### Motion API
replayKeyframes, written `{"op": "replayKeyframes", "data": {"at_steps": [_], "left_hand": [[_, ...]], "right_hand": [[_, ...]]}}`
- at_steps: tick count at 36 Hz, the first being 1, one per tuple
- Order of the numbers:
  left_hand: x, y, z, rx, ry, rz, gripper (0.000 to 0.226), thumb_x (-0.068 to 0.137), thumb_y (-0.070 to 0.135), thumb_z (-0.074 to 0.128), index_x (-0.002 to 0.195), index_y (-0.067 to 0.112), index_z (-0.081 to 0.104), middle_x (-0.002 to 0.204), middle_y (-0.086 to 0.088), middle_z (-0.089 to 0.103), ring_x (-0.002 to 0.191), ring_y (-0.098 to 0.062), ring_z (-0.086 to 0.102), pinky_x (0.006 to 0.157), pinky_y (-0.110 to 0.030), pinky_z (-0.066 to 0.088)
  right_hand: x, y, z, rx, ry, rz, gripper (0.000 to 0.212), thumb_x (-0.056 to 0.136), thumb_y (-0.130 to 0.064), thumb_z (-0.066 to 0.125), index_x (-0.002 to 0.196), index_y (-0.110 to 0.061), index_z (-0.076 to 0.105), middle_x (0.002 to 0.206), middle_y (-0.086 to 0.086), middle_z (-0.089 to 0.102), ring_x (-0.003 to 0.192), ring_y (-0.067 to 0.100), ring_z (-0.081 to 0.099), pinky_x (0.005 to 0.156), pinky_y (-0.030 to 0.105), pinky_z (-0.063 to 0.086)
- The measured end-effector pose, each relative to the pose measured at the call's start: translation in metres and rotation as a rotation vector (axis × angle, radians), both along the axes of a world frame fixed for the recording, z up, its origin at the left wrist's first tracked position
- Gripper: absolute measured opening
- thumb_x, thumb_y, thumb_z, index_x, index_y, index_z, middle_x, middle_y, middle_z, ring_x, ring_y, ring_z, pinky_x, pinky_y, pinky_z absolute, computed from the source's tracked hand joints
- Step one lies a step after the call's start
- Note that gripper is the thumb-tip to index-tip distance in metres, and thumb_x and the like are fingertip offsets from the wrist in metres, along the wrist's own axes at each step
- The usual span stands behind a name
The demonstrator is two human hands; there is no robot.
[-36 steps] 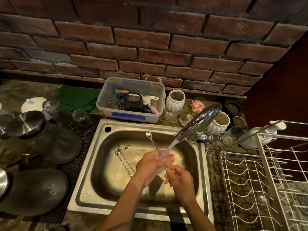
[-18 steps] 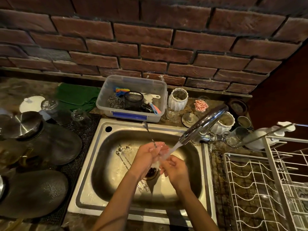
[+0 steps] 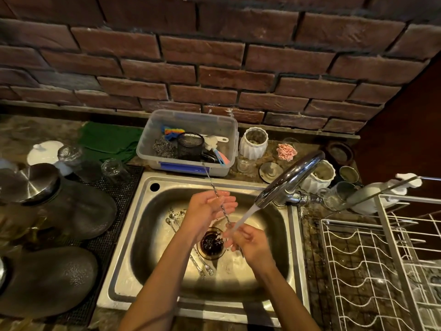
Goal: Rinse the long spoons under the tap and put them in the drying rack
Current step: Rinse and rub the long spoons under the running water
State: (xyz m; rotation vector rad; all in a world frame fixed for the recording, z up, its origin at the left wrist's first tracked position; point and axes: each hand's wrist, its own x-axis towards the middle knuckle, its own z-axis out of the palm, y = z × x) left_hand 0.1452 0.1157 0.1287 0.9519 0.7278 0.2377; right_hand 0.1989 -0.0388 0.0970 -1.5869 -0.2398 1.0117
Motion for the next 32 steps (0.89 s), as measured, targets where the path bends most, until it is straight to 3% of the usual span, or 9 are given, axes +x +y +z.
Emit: {"op": "replayKeyframes", "data": {"at_steps": [4,7,12,19,23,27,29,32], "left_hand": [[0.002,0.003,0.003,-0.019,0.007,0.042,0.017,0.096,0.001,0.056,0.107,-0.001,0.068,0.099,-0.018,0.077,0.093,-0.03,0.076,0.074,-0.029,0.061],[0.002,0.006,0.003,-0.023,-0.001,0.067,0.016,0.096,0.001,0.056,0.107,-0.001,0.068,0.099,-0.019,0.077,0.092,-0.031,0.076,0.074,-0.03,0.062],[0.003,0.015,0.006,-0.032,-0.018,0.136,0.016,0.097,0.0,0.055,0.106,-0.002,0.068,0.101,-0.022,0.076,0.095,-0.033,0.075,0.076,-0.031,0.062],[0.004,0.022,0.012,-0.026,-0.047,0.189,0.016,0.098,0.0,0.053,0.104,-0.005,0.067,0.099,-0.024,0.074,0.089,-0.03,0.076,0.08,-0.034,0.063],[0.002,0.021,0.012,-0.039,-0.068,0.211,0.018,0.098,0.001,0.054,0.11,-0.008,0.065,0.102,-0.025,0.072,0.089,-0.03,0.075,0.082,-0.035,0.062],[-0.002,0.013,0.006,-0.073,-0.076,0.209,0.018,0.097,-0.001,0.055,0.11,-0.008,0.064,0.103,-0.026,0.073,0.09,-0.032,0.075,0.083,-0.036,0.062],[-0.004,0.008,0.002,-0.093,-0.066,0.196,0.019,0.095,-0.003,0.057,0.112,-0.008,0.063,0.105,-0.026,0.073,0.094,-0.035,0.074,0.085,-0.037,0.062],[-0.008,-0.003,-0.004,-0.103,-0.024,0.155,0.021,0.093,-0.003,0.059,0.114,-0.006,0.062,0.105,-0.023,0.075,0.099,-0.035,0.074,0.083,-0.035,0.061]], "right_hand": [[0.0,-0.004,0.003,0.044,0.056,0.037,0.02,0.097,-0.013,0.055,0.105,-0.004,0.07,0.091,0.009,0.078,0.063,0.01,0.067,0.054,0.016,0.05],[-0.001,-0.003,0.005,0.086,0.217,0.025,0.024,0.096,-0.019,0.052,0.108,-0.007,0.069,0.102,0.014,0.076,0.071,0.019,0.071,0.058,0.022,0.055],[-0.001,0.002,0.011,0.192,0.471,-0.059,0.027,0.1,-0.016,0.046,0.108,-0.002,0.068,0.105,0.023,0.073,0.071,0.024,0.069,0.061,0.029,0.059],[0.001,0.008,0.021,0.298,0.627,-0.136,0.031,0.102,-0.015,0.041,0.115,0.003,0.062,0.114,0.031,0.067,0.078,0.032,0.066,0.065,0.032,0.059],[0.001,0.009,0.019,0.304,0.617,-0.117,0.024,0.098,-0.011,0.052,0.113,0.004,0.063,0.113,0.031,0.067,0.071,0.028,0.066,0.065,0.03,0.059],[-0.002,0.003,0.019,0.223,0.478,-0.039,0.027,0.084,-0.015,0.072,0.108,-0.001,0.07,0.11,0.022,0.072,0.069,0.02,0.066,0.067,0.025,0.058],[-0.003,-0.001,0.019,0.182,0.414,-0.042,0.034,0.08,-0.021,0.072,0.107,-0.002,0.07,0.107,0.021,0.073,0.07,0.02,0.067,0.067,0.026,0.058],[-0.005,-0.009,0.017,0.154,0.366,-0.062,0.023,0.09,-0.016,0.062,0.105,-0.001,0.069,0.101,0.022,0.073,0.068,0.02,0.066,0.067,0.029,0.055]]}}
